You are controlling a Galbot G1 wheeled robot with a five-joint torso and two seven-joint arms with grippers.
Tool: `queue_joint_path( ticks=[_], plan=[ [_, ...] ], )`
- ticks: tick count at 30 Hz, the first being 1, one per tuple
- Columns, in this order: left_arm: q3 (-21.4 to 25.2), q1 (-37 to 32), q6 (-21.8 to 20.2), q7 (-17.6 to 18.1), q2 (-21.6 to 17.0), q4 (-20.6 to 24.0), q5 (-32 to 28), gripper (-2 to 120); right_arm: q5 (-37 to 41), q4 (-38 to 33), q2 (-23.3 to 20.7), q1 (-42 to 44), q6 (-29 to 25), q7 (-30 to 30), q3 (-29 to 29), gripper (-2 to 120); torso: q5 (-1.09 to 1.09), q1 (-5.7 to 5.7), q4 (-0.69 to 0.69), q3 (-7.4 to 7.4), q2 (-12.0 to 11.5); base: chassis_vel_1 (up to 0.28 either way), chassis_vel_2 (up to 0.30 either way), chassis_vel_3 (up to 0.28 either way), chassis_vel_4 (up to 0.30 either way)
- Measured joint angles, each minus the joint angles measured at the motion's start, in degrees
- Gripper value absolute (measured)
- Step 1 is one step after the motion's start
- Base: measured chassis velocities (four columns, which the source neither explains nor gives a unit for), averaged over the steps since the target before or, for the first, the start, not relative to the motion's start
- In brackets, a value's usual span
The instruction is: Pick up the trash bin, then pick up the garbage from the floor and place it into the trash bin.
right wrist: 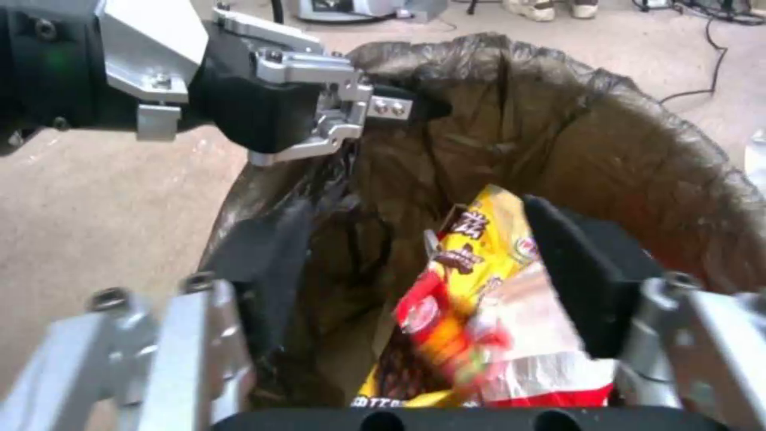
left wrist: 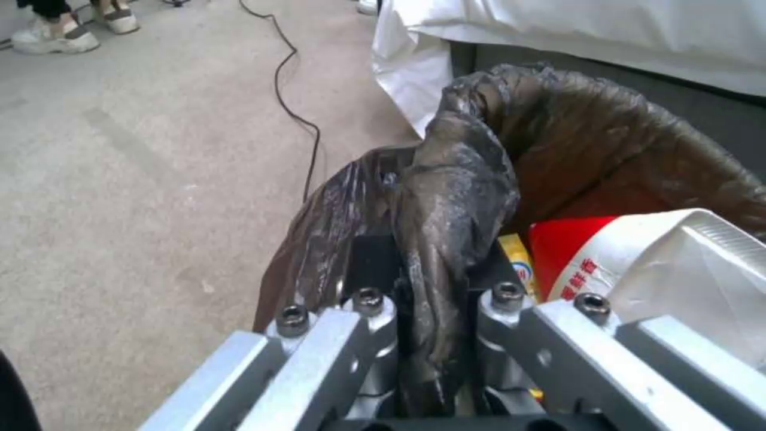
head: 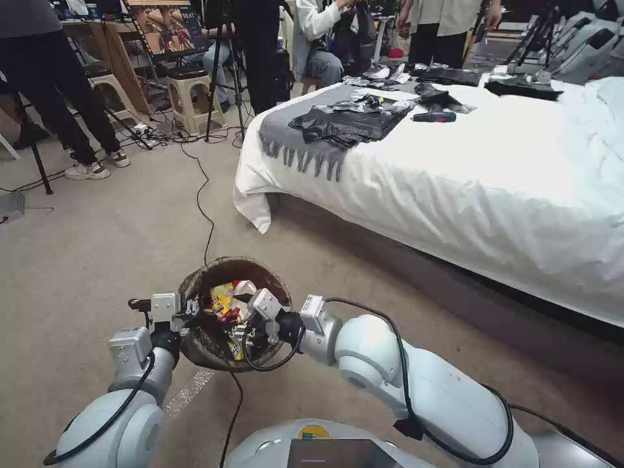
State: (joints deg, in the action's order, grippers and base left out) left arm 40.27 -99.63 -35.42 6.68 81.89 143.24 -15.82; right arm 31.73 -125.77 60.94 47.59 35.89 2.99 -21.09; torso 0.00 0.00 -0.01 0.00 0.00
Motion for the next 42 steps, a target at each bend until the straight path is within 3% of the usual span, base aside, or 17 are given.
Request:
queue_joint_path(
  ticks=[6,7,11,16,21,24,28,30,33,34,36,42],
  plan=[
    [0.0,0.0,0.0,0.0,0.1,0.0,0.0,7,0.9,-1.2,-0.3,-0.3,0.3,-0.7,0.8,82,0.0,0.0,0.0,0.0,0.0,0.0,0.0,0.0,0.0],
    [0.0,-0.1,0.0,0.0,0.1,0.0,0.1,7,1.2,-1.6,-0.5,-0.4,0.4,-0.9,1.2,92,0.0,0.0,0.01,0.0,0.0,0.0,0.0,0.0,0.0],
    [0.0,-0.2,0.0,0.0,0.1,0.0,0.1,7,2.1,-2.9,-1.2,-0.4,0.5,-1.3,2.8,100,0.0,0.0,0.0,0.0,0.0,0.0,0.0,0.0,0.0],
    [0.1,-0.3,0.0,0.0,-0.1,0.0,0.2,7,4.5,-5.6,-3.4,1.2,0.6,-2.8,8.9,100,0.01,0.0,0.01,0.0,0.0,0.0,0.0,0.0,0.0],
    [0.1,-0.4,0.0,0.0,-0.1,0.0,0.2,7,7.0,-7.9,-5.8,4.4,-1.8,-8.5,14.6,100,0.01,0.0,0.0,0.0,0.0,0.0,0.0,0.0,0.0],
    [0.1,-0.6,0.1,0.0,0.0,0.0,0.2,7,4.4,-8.0,-6.1,7.6,-5.4,-10.2,18.6,100,0.01,0.0,0.01,0.0,0.0,0.0,0.0,0.0,0.0],
    [0.2,-0.7,0.1,0.0,-0.2,0.0,0.1,7,-2.7,-8.0,-4.6,17.1,-11.1,-9.2,29.8,100,0.02,0.0,0.01,0.0,0.0,0.0,0.0,0.0,0.0],
    [0.2,-0.7,0.1,0.0,-0.2,0.0,0.1,7,-2.9,-8.1,-4.5,17.7,-11.3,-9.2,30.4,100,0.02,0.0,0.01,0.0,0.0,0.0,0.0,0.0,0.0],
    [0.2,-1.0,0.2,-0.3,-0.4,0.0,0.1,7,-8.8,-9.9,-1.4,29.9,-16.4,-8.7,42.5,100,0.02,-0.01,-0.01,-0.01,0.0,0.0,0.0,0.0,0.0],
    [0.2,-1.0,0.2,-0.3,-0.4,0.0,0.1,7,-8.8,-9.9,-1.4,29.9,-16.4,-8.7,42.5,100,0.02,-0.01,-0.01,-0.01,0.0,0.0,0.0,0.0,0.0],
    [0.4,-1.1,0.3,-0.5,-0.7,0.0,0.1,7,-15.8,-10.5,3.7,37.2,-21.9,-8.6,48.4,100,0.02,-0.01,-0.01,-0.01,0.0,0.0,0.0,0.0,0.0],
    [0.6,-1.3,0.5,-1.2,-0.7,0.0,0.3,7,-26.6,-8.9,13.0,47.0,-33.3,-8.6,53.5,100,0.01,-0.01,0.01,-0.01,0.0,0.0,0.0,0.0,0.0]
  ],
)
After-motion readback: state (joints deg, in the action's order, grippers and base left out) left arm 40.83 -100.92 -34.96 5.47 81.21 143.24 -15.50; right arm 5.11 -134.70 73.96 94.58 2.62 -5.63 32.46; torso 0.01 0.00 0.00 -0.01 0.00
